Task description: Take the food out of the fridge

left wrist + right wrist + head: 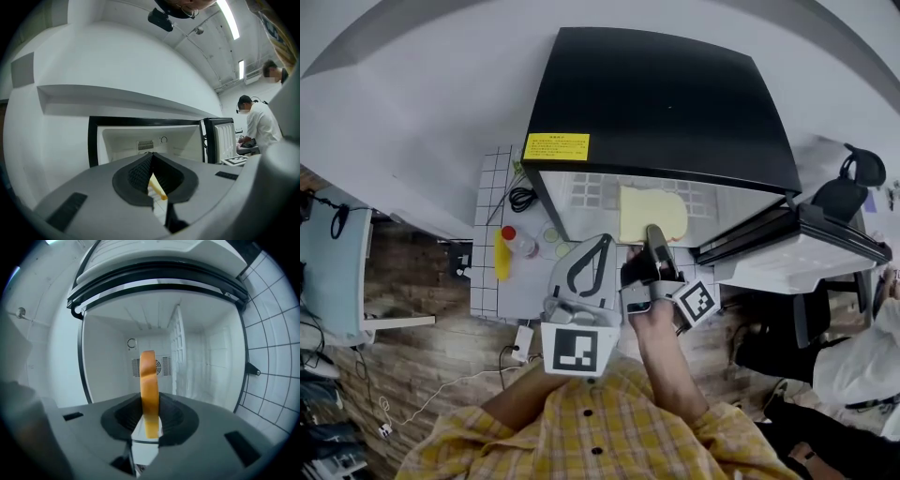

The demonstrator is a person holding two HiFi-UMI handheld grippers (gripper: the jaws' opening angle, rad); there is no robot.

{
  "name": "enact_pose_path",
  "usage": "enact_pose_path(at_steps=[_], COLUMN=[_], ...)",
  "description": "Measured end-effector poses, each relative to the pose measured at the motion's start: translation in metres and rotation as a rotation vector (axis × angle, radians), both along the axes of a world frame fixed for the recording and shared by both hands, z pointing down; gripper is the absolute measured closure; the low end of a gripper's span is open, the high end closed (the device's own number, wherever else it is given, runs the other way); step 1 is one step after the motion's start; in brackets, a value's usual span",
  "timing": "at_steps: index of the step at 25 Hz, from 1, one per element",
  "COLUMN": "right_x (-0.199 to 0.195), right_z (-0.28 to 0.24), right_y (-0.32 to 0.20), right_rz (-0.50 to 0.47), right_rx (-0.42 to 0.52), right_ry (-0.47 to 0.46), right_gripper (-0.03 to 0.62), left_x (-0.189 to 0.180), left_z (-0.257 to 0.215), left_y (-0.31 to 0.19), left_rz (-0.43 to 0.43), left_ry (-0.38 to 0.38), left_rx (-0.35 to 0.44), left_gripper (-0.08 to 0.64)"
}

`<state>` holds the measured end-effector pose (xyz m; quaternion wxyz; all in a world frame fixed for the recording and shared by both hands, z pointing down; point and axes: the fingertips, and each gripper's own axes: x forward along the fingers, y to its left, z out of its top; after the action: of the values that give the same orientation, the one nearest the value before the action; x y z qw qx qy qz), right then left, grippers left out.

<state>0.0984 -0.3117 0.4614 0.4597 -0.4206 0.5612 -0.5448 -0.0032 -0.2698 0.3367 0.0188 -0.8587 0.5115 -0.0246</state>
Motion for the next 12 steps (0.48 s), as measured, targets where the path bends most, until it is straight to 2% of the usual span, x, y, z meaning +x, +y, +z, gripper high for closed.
enact_pose_path(at_steps=[8,10,12], right_x=[0.003,0.003,0.002], right_z=[-0.051,-0.066,-0.082], right_y=[0.025,0.033,0.041], right_rz=[0.0,0.004,0.011], right_rx=[0.127,0.164,0.206], right_ry=[0.257,0.363,0.516], right_gripper=[0.506,0.508,0.506], left_x=[-0.005,-0.005,-0.006], left_z=[-0.004,-0.006,-0.007], left_y=[0.009,0.011,0.013], left_rz=[-0.005,-0.001,-0.001], left_ry=[0.028,0.045,0.057], left_rx=[-0.014,-0.023,-0.032], left_gripper=[0.552,0.552,0.552])
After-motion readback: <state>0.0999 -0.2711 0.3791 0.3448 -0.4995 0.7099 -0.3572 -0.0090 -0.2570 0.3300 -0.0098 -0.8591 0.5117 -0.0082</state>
